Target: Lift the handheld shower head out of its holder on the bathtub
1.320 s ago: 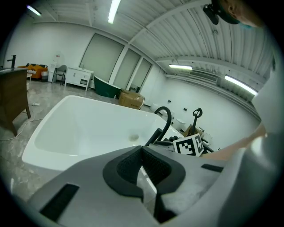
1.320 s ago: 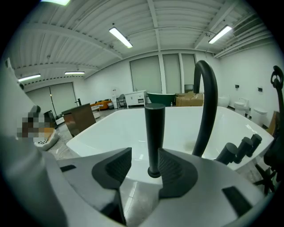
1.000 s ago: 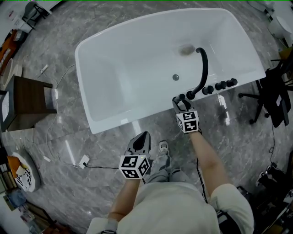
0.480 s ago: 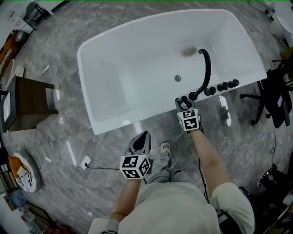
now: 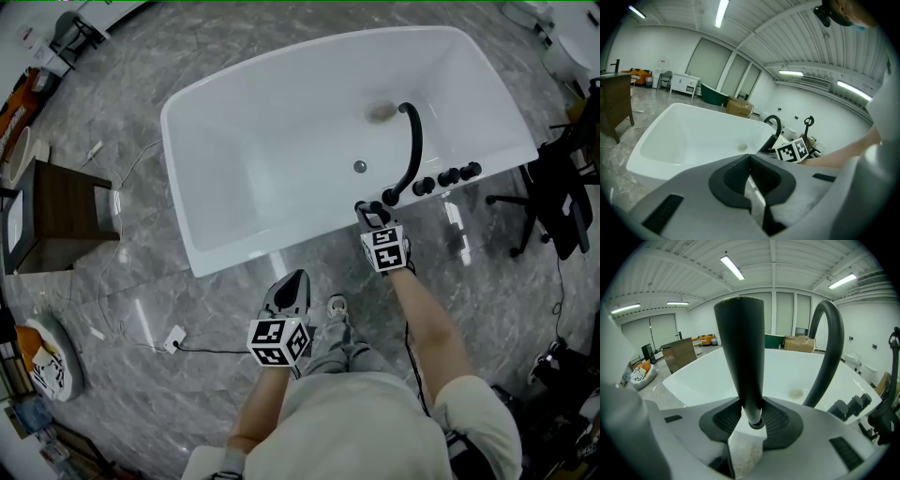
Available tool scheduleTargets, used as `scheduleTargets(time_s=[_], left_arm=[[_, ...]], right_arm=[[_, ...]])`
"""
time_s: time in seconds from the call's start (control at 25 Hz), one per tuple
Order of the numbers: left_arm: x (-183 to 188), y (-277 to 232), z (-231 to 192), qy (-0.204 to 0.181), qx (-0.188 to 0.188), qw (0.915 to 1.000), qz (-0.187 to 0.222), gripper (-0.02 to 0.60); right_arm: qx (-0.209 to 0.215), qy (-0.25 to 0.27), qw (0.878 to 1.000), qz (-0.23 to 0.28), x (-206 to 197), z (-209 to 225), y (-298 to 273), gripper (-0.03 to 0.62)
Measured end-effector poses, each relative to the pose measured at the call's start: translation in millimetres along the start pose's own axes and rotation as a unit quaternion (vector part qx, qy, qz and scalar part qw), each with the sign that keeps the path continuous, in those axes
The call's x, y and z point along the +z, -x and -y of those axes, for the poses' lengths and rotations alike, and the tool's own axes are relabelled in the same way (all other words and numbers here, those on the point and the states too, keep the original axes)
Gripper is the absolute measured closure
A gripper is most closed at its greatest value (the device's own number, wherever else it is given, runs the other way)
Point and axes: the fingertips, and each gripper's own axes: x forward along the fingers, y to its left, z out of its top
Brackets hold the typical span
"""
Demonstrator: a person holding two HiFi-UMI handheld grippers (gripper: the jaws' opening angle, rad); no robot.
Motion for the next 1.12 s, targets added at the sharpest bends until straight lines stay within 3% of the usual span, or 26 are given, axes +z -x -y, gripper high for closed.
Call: scheduleTargets(time_s=[0.48,1.12], left_arm=[[-9,42,23,-0.007,0.001,0.9997,0.024,0.561],[-29,101,93,-0.021,-0.003,0.9978,0.063,0.561]], right_arm=[[-0.012,0.023,0.997,0.066,40,-16,75,0.453],[-0.009,0.029,0.986,0.166,71,-27,220,0.453]])
